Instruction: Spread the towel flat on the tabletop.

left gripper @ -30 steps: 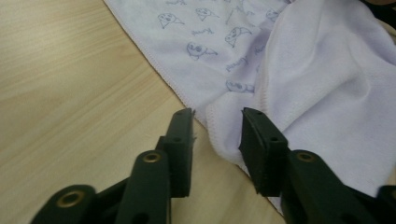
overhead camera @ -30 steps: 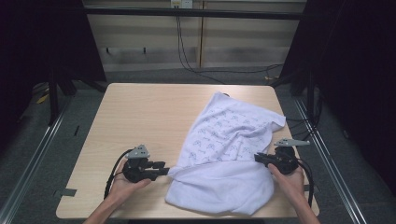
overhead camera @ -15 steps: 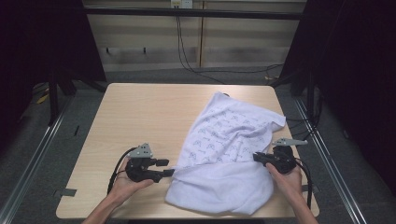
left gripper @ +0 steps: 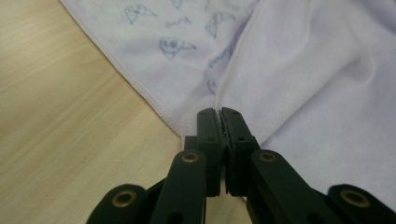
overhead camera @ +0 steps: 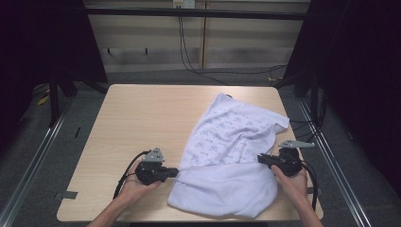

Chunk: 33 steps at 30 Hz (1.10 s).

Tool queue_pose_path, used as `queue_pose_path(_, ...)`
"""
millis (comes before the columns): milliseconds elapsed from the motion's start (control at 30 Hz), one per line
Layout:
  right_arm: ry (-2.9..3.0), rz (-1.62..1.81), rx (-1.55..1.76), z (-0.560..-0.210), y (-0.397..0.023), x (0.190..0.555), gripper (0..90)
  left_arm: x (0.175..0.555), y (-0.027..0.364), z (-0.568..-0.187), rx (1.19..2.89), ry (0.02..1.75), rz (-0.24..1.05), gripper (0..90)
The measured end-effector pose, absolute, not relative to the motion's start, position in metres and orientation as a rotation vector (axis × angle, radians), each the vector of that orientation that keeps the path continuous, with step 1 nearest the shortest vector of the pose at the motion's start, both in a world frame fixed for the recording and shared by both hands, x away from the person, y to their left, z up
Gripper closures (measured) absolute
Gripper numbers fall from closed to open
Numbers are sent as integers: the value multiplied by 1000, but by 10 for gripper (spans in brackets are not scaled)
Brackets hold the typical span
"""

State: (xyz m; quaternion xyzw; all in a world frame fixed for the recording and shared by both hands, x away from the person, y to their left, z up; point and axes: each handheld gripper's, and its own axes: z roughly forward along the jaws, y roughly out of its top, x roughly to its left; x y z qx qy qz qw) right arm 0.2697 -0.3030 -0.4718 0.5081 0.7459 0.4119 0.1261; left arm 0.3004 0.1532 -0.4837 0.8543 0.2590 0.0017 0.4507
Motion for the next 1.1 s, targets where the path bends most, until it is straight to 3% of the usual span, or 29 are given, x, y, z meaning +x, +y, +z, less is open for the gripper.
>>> queue_pose_path(367,2109,1380,1377,-440,-299,250,837,289,171,-445,1969,602,30,874)
queue_pose_path(700,2110,1561,1216,-394,-296,200,846,252,202,-418,1908,554,33,872)
queue_pose_path(1000,2242,1546,1164,-421,-296,140,836,207,197,-445,2043,487,-91,868)
queue_pose_path(1100,2255,1574,1152,-426,-302,117,775,194,200,-448,2079,463,-136,862)
